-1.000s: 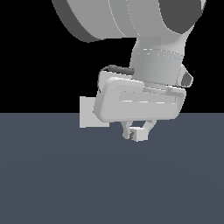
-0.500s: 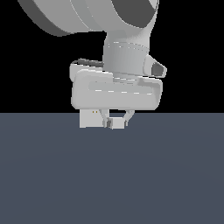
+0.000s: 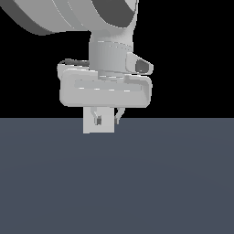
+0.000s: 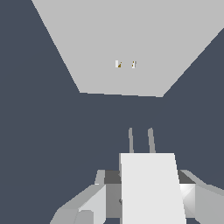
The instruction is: Plug the charger into the wall socket.
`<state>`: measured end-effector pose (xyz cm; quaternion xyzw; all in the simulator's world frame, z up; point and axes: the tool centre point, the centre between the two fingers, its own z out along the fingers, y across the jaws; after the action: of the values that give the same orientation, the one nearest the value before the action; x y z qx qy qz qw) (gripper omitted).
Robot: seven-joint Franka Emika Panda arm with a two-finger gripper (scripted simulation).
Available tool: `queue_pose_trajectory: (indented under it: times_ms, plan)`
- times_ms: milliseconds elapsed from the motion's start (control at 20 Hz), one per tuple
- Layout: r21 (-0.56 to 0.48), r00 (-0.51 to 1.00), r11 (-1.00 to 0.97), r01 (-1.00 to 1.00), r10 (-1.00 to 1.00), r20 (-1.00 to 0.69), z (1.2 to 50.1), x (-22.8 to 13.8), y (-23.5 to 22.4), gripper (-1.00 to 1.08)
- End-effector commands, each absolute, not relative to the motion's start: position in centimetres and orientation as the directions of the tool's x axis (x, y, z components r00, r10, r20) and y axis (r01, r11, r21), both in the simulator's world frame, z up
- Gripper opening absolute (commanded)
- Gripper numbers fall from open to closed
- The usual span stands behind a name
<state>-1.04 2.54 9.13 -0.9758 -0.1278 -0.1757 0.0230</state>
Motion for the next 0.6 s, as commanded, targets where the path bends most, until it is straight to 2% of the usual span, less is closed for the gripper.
queue_pose_trajectory:
  times_ms: [0, 550]
  plan:
    - [0.0, 0.91, -0.971, 0.238, 0.224, 0.348, 9.5, -0.6, 3.1, -1.0]
    - [0.001, 0.919, -0.979, 0.202, 0.19, 0.345, 10.0, 0.3, 4.3, -1.0]
